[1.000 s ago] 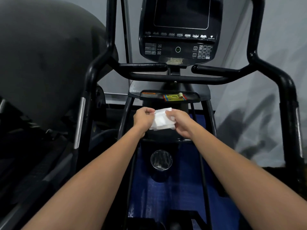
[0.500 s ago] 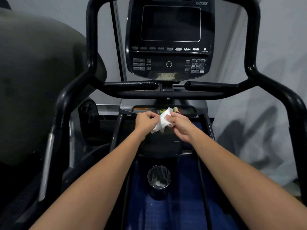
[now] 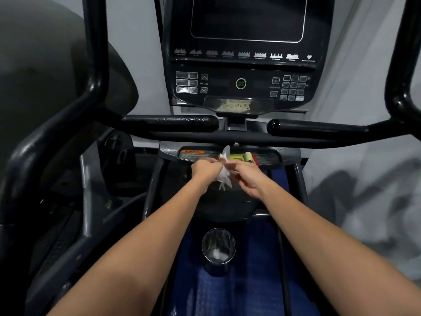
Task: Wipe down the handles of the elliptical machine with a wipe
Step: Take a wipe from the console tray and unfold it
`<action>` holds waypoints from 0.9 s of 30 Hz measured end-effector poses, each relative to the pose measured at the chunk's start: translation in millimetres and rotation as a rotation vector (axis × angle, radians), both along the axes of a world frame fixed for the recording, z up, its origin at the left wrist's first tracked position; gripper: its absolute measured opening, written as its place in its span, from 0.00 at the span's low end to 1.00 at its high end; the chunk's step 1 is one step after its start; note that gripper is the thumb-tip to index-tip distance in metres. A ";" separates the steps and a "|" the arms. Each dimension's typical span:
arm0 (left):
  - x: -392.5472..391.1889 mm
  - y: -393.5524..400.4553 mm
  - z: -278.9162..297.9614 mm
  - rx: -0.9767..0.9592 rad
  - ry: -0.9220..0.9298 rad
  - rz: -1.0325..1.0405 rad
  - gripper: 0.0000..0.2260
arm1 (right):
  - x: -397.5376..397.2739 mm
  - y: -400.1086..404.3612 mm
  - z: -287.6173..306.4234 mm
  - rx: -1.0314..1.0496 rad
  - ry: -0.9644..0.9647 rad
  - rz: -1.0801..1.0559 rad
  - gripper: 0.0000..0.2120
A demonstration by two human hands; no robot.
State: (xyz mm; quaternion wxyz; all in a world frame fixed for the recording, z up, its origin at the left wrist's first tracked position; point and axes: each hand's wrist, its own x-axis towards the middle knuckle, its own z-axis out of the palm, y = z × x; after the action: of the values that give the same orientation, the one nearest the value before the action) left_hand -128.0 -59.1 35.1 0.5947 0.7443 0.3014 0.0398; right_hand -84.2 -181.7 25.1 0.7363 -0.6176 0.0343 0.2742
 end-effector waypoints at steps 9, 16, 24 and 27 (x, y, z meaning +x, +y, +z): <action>23.9 1.2 -10.2 -0.060 -0.018 0.007 0.09 | 18.6 1.1 -10.2 0.003 0.089 -0.062 0.10; 42.2 5.7 -9.8 -0.054 0.021 0.128 0.10 | 48.3 2.5 -4.7 -0.071 0.108 -0.163 0.08; 76.5 22.6 -24.3 0.126 0.011 0.178 0.15 | 89.9 18.5 -17.1 -0.123 0.059 -0.106 0.12; 86.5 30.8 -32.6 0.138 0.033 0.144 0.11 | 102.4 27.2 -27.9 -0.195 0.007 -0.055 0.09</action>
State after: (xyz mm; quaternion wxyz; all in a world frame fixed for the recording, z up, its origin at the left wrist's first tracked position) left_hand -41.5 -28.3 2.5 0.5326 0.7604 0.3605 0.0909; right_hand 18.2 -154.6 -2.8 0.6798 -0.6843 0.0805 0.2512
